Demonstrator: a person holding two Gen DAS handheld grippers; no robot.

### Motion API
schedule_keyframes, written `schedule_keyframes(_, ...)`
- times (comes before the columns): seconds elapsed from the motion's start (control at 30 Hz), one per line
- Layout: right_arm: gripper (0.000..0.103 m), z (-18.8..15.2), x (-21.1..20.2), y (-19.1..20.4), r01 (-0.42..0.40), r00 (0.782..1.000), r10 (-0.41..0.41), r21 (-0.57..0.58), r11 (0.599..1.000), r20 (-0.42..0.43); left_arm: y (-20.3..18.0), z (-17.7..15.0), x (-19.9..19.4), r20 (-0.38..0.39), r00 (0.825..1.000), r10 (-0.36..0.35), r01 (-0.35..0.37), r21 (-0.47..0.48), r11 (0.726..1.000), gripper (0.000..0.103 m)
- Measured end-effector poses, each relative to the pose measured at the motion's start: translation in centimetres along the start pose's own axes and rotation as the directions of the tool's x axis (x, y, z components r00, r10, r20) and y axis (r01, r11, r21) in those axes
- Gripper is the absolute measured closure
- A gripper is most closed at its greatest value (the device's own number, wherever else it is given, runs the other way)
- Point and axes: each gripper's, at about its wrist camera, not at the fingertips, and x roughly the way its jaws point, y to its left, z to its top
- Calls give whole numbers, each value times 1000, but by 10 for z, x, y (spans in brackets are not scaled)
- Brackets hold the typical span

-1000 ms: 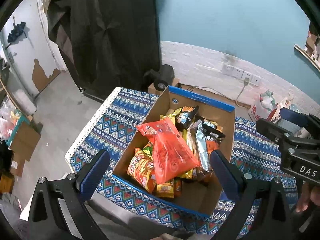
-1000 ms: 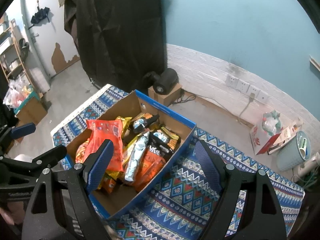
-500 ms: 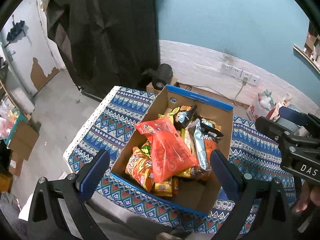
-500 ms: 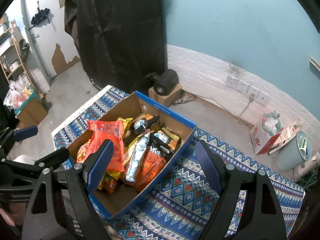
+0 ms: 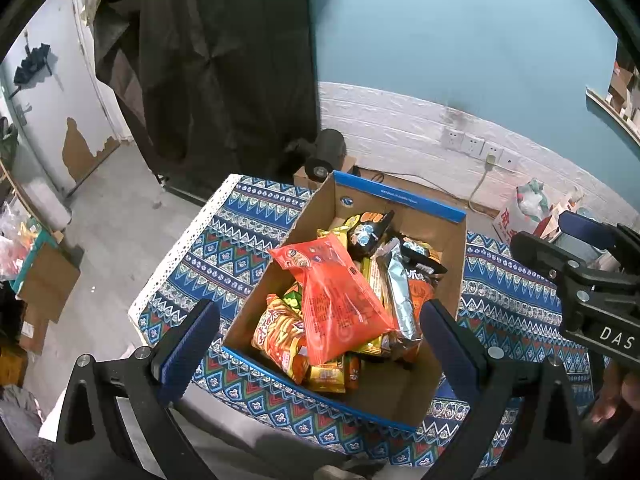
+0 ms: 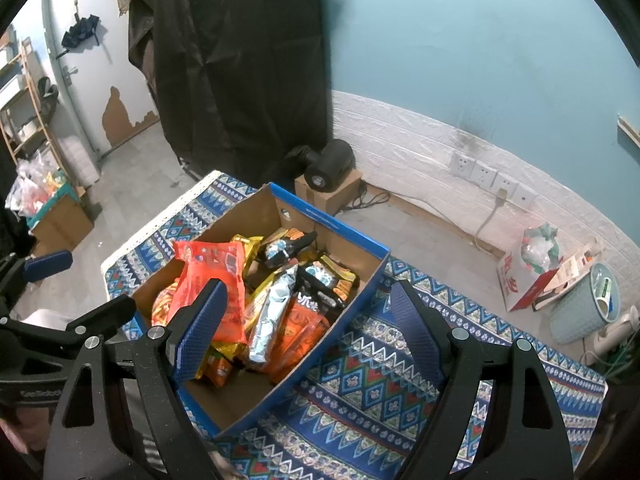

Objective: Organize snacks

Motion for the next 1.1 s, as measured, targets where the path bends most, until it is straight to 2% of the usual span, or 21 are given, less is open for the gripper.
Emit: schedule_keyframes(1.1, 20, 0, -2, -4, 8, 1000, -8, 0, 1000, 3, -5, -1, -3, 5, 1000, -7, 7, 7, 1000, 2)
